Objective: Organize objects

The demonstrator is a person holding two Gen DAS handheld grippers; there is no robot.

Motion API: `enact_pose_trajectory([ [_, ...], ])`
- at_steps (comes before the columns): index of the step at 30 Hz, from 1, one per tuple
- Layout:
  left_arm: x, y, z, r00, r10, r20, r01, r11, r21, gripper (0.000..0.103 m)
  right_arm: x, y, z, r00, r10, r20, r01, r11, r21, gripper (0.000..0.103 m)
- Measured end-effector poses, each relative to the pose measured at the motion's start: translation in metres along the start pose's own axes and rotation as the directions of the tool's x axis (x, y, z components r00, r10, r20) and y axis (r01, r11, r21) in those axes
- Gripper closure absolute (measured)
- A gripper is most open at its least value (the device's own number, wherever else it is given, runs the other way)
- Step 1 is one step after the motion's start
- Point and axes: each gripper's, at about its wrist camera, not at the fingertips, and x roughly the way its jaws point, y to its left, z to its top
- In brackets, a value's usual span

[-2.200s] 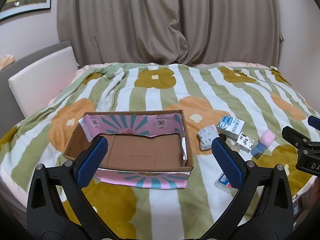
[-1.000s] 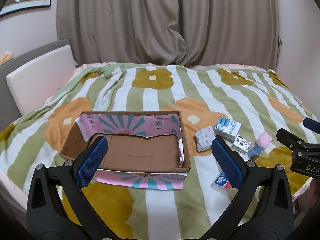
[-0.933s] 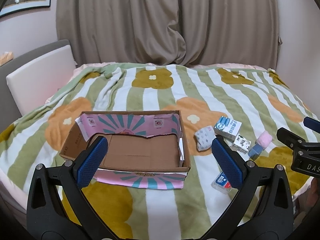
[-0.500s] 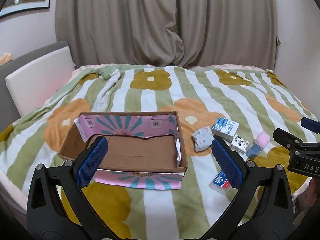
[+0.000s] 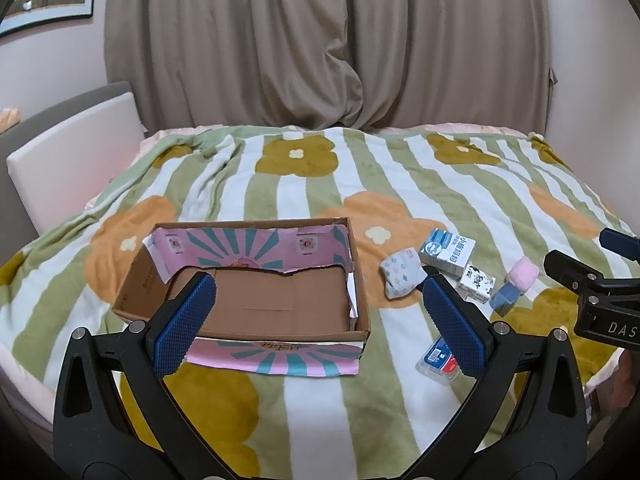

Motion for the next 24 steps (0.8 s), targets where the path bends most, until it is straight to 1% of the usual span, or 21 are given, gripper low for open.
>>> enact_pose_trajectory([
  [5, 0.004, -0.006, 0.001, 1.000, -0.024, -0.012, 0.024, 1.000, 0.007, 0.000, 0.000, -0.002, 0.001, 1.000, 0.003, 0.002, -0.003, 1.000, -0.003, 0.001],
  [8, 0.006, -0.012, 0.003, 0.998, -0.059, -0.025, 0.059, 0.998, 0.009, 0.000, -0.001, -0.010, 0.007, 1.000, 0.014, 0.010, -0.014, 1.000, -0.011, 0.001],
  [15, 0.013, -0.038, 0.007, 0.993, -0.110, -0.037, 0.112, 0.993, 0.039, 0.000, -0.001, -0.048, 0.028, 0.999, 0.030, 0.023, -0.030, 1.000, -0.009, 0.001],
  [20, 0.027, -0.063, 0.008, 0.984, -0.161, -0.073, 0.164, 0.986, 0.041, 0.000, 0.004, -0.075, 0.033, 1.000, 0.027, 0.011, -0.027, 1.000, 0.007, 0.001],
  [24, 0.039, -0.085, 0.005, 0.978, -0.183, -0.100, 0.188, 0.981, 0.046, 0.000, 0.013, -0.099, 0.030, 1.000, 0.028, -0.010, -0.028, 0.999, 0.029, 0.001],
])
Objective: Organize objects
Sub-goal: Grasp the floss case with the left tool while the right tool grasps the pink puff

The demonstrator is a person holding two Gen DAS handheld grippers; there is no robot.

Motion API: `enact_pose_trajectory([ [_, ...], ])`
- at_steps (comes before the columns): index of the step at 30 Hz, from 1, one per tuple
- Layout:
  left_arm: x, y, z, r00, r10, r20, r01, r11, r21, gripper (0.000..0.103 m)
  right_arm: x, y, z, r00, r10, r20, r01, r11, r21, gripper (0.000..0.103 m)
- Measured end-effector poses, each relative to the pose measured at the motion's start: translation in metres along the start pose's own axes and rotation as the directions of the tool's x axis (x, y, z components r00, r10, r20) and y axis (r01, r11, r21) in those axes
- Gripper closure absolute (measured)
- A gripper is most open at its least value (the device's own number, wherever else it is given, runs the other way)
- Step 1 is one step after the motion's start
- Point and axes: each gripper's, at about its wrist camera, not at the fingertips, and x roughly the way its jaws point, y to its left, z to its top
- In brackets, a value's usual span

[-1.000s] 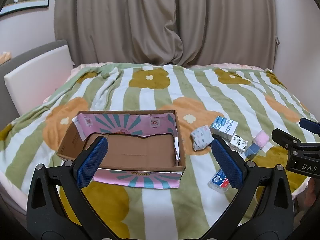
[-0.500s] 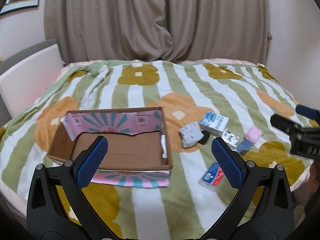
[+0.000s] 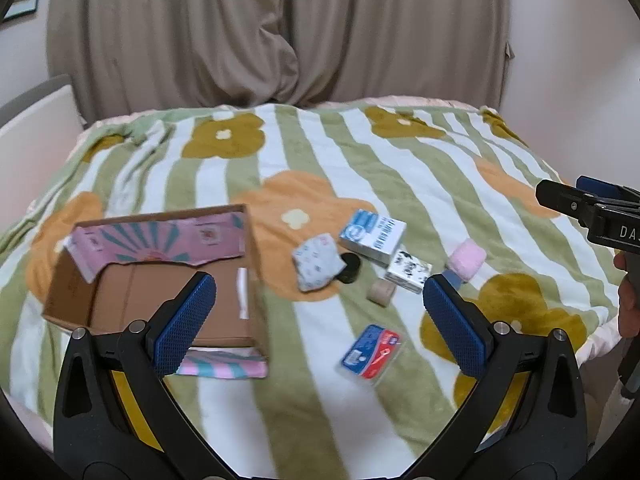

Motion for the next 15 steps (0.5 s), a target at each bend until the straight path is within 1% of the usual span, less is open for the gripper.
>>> enact_pose_trajectory([
  [4, 0.020, -0.017, -0.002, 1.000, -0.012, -0.029, 0.012, 1.000, 0.010, 0.000, 0.015, -0.022, -0.007, 0.999, -0.013, -0.035, 0.013, 1.000, 0.008, 0.001],
  [9, 0.050, -0.038, -0.009, 0.996, -0.027, -0.085, 0.031, 0.999, 0.042, 0.000, 0.041, -0.047, -0.018, 0.996, -0.004, -0.085, 0.006, 1.000, 0.016, 0.001],
  [15, 0.089, -0.049, -0.030, 0.981, -0.046, -0.187, 0.059, 0.996, 0.061, 0.000, 0.079, -0.064, -0.032, 0.989, 0.013, -0.146, -0.011, 1.000, 0.008, 0.001],
])
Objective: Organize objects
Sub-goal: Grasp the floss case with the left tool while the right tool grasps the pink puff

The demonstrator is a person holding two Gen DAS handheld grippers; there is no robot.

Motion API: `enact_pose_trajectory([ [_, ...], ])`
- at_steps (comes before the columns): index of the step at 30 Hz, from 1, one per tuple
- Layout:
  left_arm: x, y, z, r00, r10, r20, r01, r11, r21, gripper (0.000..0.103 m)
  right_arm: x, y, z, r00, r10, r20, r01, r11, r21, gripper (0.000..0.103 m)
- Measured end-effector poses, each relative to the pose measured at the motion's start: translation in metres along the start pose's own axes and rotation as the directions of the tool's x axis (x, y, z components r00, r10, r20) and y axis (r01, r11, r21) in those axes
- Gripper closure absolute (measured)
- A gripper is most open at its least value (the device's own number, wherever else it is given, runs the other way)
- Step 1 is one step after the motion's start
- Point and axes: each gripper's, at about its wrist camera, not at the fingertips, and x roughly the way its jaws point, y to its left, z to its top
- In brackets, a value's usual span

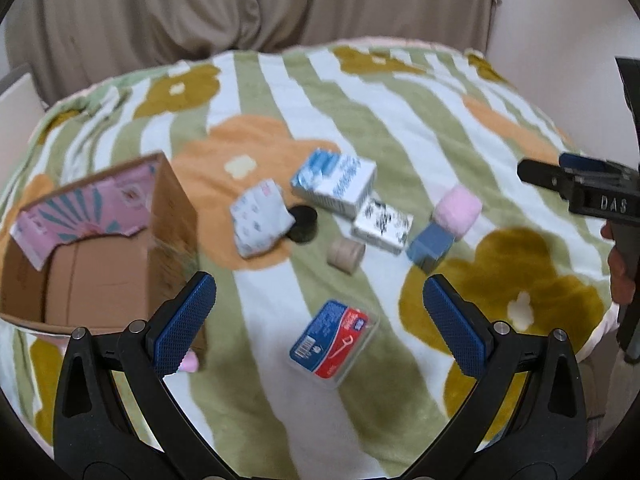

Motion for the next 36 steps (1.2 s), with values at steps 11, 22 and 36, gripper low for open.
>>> enact_pose_trajectory([
  [11, 0.068, -0.010, -0.027, 0.985, -0.049, -0.168, 0.056, 0.998, 0.039, 0.000, 0.082, -0.014, -0.010, 0.989, 0.071, -0.126, -0.073, 0.997, -0.011, 0.001],
  [22, 0.091, -0.018, -0.040, 0.975, -0.017, -0.222, 0.039, 0.995, 0.096, 0.005, 0.129, -0.019, -0.023, 0.975, 0.061, -0.212, -0.074, 0.996, -0.054, 0.002],
  [36, 0.100, -0.019, -0.052, 0.969, -0.024, -0.246, 0.057, 0.990, 0.128, 0.036, 0.143, -0.005, -0.032, 0.972, 0.023, -0.234, -0.061, 0.986, -0.154, 0.038],
])
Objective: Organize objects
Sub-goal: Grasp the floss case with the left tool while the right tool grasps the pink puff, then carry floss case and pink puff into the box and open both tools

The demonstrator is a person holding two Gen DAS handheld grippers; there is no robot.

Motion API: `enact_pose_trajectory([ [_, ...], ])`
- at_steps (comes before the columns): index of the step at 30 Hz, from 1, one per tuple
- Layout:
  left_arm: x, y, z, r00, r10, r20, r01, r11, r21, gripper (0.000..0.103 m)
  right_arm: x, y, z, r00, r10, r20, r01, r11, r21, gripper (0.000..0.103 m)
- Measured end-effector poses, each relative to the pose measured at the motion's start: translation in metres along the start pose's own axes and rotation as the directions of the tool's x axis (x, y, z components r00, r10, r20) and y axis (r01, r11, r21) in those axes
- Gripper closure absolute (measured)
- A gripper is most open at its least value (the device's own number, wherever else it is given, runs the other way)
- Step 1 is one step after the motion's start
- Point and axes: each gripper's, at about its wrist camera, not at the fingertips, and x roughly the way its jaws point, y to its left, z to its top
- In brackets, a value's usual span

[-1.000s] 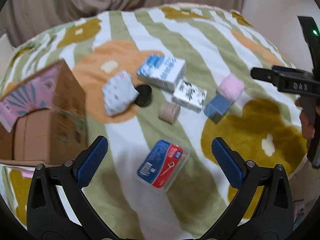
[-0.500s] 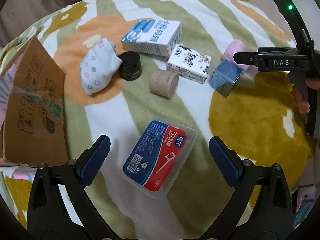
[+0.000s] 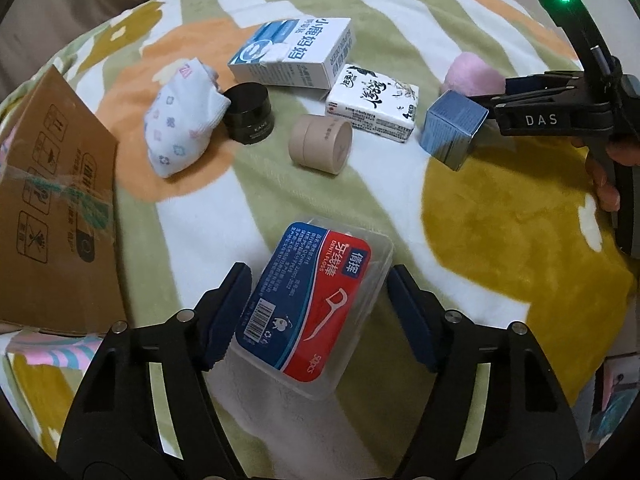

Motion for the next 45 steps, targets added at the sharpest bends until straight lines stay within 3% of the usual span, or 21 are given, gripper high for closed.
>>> enact_pose_trajectory([
  [19, -0.026, 0.007, -0.003, 0.997, -0.051, 0.051, 0.053, 0.998, -0.030, 0.044, -0.018, 0.007, 0.001, 1.000, -0.012, 0.023, 0.012, 1.000, 0.004, 0.067],
  [36, -0.089, 0.021, 0.024, 0.984, -0.056, 0.171, 0.059, 0.998, -0.015, 0.045, -0.089, 0.016, 0.014, 0.993, -0.020, 0.113, 0.018, 1.000, 0.019, 0.068],
  [45, -0.132, 0.060, 0.044, 0.967, -0.046, 0.249, 0.054, 0.998, -0.026, 0.045, -0.126, 0.044, 0.039, 0.987, 0.030, 0.158, -0.031, 1.000, 0.004, 0.068],
])
